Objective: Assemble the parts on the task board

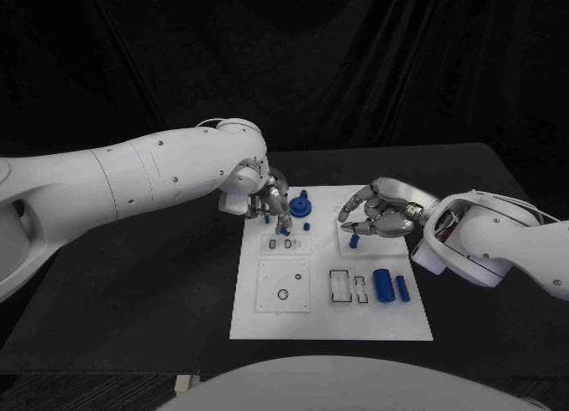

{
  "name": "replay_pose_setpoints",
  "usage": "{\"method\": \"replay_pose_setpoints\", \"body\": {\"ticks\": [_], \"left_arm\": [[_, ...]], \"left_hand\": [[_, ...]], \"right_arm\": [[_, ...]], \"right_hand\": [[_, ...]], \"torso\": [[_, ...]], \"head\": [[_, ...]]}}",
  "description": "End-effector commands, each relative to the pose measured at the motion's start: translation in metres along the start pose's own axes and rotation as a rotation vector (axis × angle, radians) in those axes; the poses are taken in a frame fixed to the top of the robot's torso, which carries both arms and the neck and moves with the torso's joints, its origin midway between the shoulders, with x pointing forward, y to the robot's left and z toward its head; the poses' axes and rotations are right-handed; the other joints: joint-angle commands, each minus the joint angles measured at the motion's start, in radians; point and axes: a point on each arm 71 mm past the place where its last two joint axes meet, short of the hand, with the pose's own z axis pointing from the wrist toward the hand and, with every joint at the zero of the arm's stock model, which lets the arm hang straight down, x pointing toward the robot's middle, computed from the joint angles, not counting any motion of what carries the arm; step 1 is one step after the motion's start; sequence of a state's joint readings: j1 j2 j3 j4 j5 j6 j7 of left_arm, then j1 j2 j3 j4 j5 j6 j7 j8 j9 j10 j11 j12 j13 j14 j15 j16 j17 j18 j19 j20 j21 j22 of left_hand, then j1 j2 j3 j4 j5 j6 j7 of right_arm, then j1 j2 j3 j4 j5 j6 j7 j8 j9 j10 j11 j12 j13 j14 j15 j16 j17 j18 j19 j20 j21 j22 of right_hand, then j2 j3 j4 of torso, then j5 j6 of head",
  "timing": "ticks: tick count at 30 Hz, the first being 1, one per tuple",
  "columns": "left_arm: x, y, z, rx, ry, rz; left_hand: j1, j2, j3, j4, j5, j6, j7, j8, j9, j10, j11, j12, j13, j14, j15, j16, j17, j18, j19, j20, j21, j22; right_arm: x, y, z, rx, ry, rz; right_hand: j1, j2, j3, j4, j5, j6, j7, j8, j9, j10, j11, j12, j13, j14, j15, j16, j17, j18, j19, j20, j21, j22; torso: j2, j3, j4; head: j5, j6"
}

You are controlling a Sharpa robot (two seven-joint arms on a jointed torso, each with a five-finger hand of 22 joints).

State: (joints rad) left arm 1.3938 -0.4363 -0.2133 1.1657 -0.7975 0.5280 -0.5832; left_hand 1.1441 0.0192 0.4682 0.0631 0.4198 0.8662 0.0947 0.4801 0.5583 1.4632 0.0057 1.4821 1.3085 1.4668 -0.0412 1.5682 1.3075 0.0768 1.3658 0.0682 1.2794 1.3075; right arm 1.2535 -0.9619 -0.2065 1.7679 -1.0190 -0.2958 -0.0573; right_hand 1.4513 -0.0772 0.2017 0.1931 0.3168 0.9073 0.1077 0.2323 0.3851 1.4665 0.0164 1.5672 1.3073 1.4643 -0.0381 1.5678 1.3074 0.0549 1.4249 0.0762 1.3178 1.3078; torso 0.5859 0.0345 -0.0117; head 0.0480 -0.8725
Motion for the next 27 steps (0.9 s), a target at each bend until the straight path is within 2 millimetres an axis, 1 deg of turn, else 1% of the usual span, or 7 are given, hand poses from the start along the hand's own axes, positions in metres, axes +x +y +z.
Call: {"method": "replay_pose_setpoints", "body": {"ticks": [1, 4, 10, 18, 23, 27], "left_arm": [[0.001, 0.000, 0.001, 0.010, -0.030, -0.042], [0.001, 0.004, 0.002, 0.008, -0.042, -0.056], [0.004, 0.009, 0.003, 0.003, -0.046, -0.071], [0.008, 0.011, 0.005, 0.003, -0.037, -0.073], [0.010, 0.013, 0.008, 0.002, -0.028, -0.074], [0.011, 0.016, 0.009, -0.002, -0.025, -0.078]], "left_hand": [[0.004, 0.012, 0.165, -0.173, -0.006, 0.006, -0.005, -0.004, 0.001, 0.024, 0.002, -0.009, 0.140, 0.104, -0.001, 0.003, 0.263, -0.002, -0.008, 0.000, -0.006, 0.163], [0.004, 0.013, 0.165, -0.174, -0.006, 0.006, -0.005, -0.004, 0.001, 0.024, 0.002, -0.008, 0.141, 0.104, -0.001, 0.003, 0.263, -0.002, -0.008, 0.001, -0.006, 0.163], [0.000, 0.014, 0.165, -0.176, -0.009, 0.008, -0.005, -0.006, 0.002, 0.023, 0.002, -0.011, 0.138, 0.104, -0.001, 0.003, 0.263, -0.001, -0.009, 0.001, -0.008, 0.162], [-0.006, 0.016, 0.165, -0.180, -0.012, 0.012, -0.005, -0.009, 0.003, 0.020, 0.002, -0.014, 0.134, 0.104, -0.001, 0.003, 0.263, -0.001, -0.011, 0.001, -0.011, 0.161], [-0.012, 0.016, 0.165, -0.184, -0.012, 0.017, -0.006, -0.011, 0.004, 0.017, 0.001, -0.019, 0.129, 0.104, -0.002, 0.003, 0.263, 0.000, -0.013, 0.001, -0.015, 0.160], [-0.029, 0.020, 0.170, -0.196, -0.011, 0.023, -0.007, -0.016, 0.008, 0.002, 0.001, -0.038, 0.108, 0.093, -0.002, -0.006, 0.248, 0.007, -0.035, 0.001, -0.046, 0.151]], "right_arm": [[0.002, -0.001, 0.000, 0.018, 0.015, -0.004], [0.003, -0.001, 0.001, 0.017, 0.018, -0.003], [0.005, -0.001, 0.003, 0.018, 0.024, -0.004], [0.006, -0.001, 0.004, 0.018, 0.033, -0.002], [0.006, -0.001, 0.004, 0.021, 0.036, -0.001], [0.006, -0.001, 0.004, 0.023, 0.036, -0.001]], "right_hand": [[0.009, 0.004, 0.006, 0.001, 0.004, -0.006, 0.001, 0.003, -0.002, 0.104, 0.010, 0.004, 0.263, 0.107, 0.006, 0.003, 0.263, 0.010, -0.008, 0.002, -0.009, 0.177], [0.010, 0.004, 0.006, 0.001, 0.004, -0.007, 0.001, 0.003, -0.002, 0.104, 0.010, 0.004, 0.263, 0.107, 0.006, 0.003, 0.263, 0.010, -0.009, 0.002, -0.010, 0.176], [0.010, 0.004, 0.006, 0.001, 0.004, -0.007, 0.001, 0.004, -0.003, 0.104, 0.010, 0.004, 0.263, 0.107, 0.006, 0.003, 0.263, 0.010, -0.011, 0.002, -0.013, 0.176], [0.012, 0.005, 0.006, 0.001, 0.004, -0.007, 0.001, 0.004, -0.003, 0.104, 0.010, 0.004, 0.263, 0.107, 0.006, 0.003, 0.263, 0.011, -0.012, 0.002, -0.015, 0.175], [0.013, 0.006, 0.006, 0.001, 0.004, -0.007, 0.002, 0.005, -0.004, 0.104, 0.010, 0.004, 0.263, 0.107, 0.006, 0.003, 0.263, 0.012, -0.014, 0.003, -0.018, 0.174], [0.013, 0.006, 0.006, 0.001, 0.004, -0.007, 0.002, 0.005, -0.004, 0.104, 0.010, 0.004, 0.263, 0.107, 0.006, 0.003, 0.263, 0.012, -0.015, 0.003, -0.019, 0.174]], "torso": [[0.000, 0.0001, -0.0001], [0.000, -0.0002, -0.0002], [0.000, 0.0000, -0.0001], [0.000, -0.0002, -0.0001], [0.000, -0.0001, -0.0001], [0.000, -0.0003, -0.0002]], "head": [[0.006, 0.000], [0.011, 0.000], [0.013, 0.000], [0.021, 0.000], [0.023, 0.000], [0.024, 0.000]]}}
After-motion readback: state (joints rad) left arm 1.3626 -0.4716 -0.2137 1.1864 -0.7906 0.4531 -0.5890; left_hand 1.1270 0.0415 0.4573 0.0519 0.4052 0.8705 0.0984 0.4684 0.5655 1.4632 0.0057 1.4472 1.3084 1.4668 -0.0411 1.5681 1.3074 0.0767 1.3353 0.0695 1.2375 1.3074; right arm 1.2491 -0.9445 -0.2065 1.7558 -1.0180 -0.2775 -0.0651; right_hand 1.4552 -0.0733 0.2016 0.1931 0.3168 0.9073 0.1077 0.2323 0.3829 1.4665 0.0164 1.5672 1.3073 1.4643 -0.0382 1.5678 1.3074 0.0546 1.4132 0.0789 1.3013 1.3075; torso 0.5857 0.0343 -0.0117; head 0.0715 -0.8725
